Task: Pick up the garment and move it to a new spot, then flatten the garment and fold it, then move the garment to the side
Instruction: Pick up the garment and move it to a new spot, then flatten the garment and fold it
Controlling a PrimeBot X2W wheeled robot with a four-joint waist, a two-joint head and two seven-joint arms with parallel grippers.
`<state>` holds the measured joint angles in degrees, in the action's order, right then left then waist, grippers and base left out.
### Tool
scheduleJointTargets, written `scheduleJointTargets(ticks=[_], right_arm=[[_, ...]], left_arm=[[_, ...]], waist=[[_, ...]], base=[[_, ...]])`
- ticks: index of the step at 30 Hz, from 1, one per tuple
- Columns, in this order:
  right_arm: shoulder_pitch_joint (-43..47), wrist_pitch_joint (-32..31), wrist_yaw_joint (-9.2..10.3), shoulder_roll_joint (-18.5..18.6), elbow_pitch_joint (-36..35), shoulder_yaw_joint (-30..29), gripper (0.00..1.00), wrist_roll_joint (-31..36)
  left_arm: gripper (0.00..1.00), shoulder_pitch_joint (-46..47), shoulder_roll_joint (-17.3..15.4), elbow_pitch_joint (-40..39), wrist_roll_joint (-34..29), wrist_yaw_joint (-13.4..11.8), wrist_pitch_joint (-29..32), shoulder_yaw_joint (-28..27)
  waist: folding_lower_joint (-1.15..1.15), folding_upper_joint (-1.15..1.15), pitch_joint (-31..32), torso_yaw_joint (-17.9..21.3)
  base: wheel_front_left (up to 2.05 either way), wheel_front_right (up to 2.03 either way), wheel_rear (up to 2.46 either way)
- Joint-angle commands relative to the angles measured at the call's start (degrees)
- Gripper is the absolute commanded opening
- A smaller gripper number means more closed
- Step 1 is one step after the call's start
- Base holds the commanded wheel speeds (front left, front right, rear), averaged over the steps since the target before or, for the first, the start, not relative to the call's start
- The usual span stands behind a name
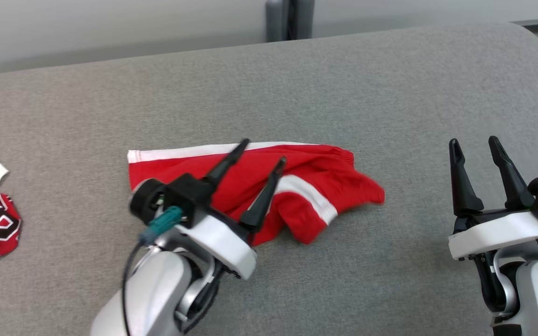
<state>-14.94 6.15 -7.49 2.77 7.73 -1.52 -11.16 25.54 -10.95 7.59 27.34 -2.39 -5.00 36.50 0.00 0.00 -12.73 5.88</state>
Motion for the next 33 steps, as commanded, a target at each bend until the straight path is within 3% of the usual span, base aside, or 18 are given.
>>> scheduleJointTargets(ticks=[1, 9, 15, 21, 33], right_arm=[[0.3, -0.1, 0.0, 0.3, -0.3, -0.2, 1.0, 0.2], [1.3, -1.0, 0.0, 0.3, -1.9, -0.9, 1.0, 0.9], [2.4, -2.0, 0.0, 0.3, -2.9, -1.1, 1.0, 1.6], [4.4, -2.5, 0.0, 0.3, -3.6, -1.5, 1.0, 1.9], [8.0, -4.0, 0.0, 0.3, -4.6, -0.7, 1.0, 1.5]], left_arm=[[1.0, -0.4, -0.5, -0.4, 0.0, -0.4, -0.2, -0.6], [1.0, -5.3, -5.2, -6.0, 0.8, -7.5, -4.8, -9.1], [1.0, -10.4, -8.6, -8.4, 2.1, -11.3, -8.1, -16.2], [1.0, -14.8, -10.9, -9.0, 1.6, -12.4, -9.0, -18.7], [1.0, -18.4, -13.0, -8.0, 1.3, -12.1, -7.2, -16.9]], waist=[[0.0, 0.0, 0.5, -0.7], [0.0, 0.0, 2.2, -3.5], [0.0, 0.0, 4.1, -5.3], [0.0, 0.0, 6.5, -6.5], [0.0, 0.0, 9.3, -6.3]], base=[[0.0, 0.0, 0.0], [0.0, 0.0, 0.0], [0.0, 0.0, 0.0], [0.0, 0.0, 0.0], [0.0, 0.0, 0.0]])
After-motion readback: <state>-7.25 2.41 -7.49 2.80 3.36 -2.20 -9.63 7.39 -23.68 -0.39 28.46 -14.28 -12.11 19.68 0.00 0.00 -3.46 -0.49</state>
